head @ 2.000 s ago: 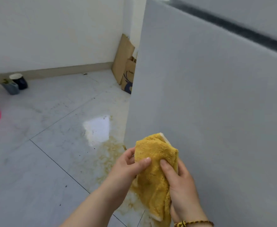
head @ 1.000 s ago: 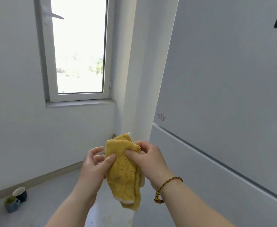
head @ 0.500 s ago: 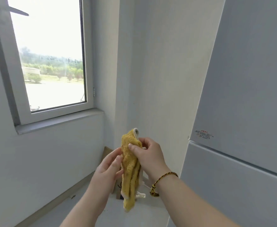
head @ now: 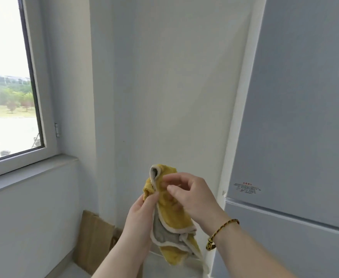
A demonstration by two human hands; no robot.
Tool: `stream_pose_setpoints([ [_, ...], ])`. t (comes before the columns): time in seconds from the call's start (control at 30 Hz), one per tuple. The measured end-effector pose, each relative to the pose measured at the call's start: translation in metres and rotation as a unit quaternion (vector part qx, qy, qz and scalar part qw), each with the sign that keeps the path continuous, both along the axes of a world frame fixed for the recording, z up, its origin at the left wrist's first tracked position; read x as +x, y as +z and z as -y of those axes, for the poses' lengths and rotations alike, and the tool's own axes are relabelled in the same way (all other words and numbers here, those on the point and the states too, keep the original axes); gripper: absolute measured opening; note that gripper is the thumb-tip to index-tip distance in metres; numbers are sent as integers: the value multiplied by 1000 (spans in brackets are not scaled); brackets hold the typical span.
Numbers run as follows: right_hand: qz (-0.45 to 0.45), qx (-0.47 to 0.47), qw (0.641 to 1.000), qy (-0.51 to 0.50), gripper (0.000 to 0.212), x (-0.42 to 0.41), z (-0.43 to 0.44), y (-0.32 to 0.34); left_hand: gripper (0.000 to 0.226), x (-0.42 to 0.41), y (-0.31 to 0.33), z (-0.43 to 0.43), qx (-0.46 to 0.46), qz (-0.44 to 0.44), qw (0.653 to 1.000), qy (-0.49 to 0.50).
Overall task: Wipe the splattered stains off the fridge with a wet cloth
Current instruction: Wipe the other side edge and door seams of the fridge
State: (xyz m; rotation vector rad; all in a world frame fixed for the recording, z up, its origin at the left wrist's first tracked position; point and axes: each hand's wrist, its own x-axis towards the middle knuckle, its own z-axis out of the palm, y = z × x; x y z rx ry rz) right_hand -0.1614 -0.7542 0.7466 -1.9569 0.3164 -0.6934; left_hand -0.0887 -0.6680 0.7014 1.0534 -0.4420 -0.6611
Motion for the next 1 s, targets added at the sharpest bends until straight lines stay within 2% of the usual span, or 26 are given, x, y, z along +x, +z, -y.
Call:
stream_pose_setpoints([
  [0.07, 35, -59, 996, -56, 29, 8, 12, 10, 22, 19, 8, 14, 8, -10, 1000, 14],
  [0.13, 100, -166, 970, -149, 24, 8, 29, 20, 20, 32, 12, 28, 5, -36, 999, 11],
  [0.17, 132, -232, 941, -207, 21, 6, 39, 24, 19, 36, 15, 35, 8, -40, 999, 1],
  [0.23, 183, -352, 860, -320, 25, -2, 62, 31, 19, 47, 20, 53, 19, -22, 999, -34],
  [0.3, 197, -409, 796, -400, 32, -10, 83, 35, 16, 56, 28, 76, 17, -1, 997, -78],
  [0.47, 177, -464, 722, -481, 37, -12, 110, 44, 12, 69, 36, 130, 17, 34, 981, -191],
  [0.53, 181, -464, 698, -514, 40, -6, 119, 52, 13, 80, 38, 148, 9, 53, 969, -242],
  [0.7, 200, -399, 667, -597, 60, 19, 132, 71, 12, 124, 50, 189, -21, 97, 947, -305],
  [0.83, 147, -347, 665, -645, 45, 29, 123, 71, 12, 135, 58, 218, -49, 84, 929, -358],
  [1.0, 81, -318, 649, -686, 47, 31, 116, 72, 14, 120, 119, 249, -122, 59, 903, -408],
])
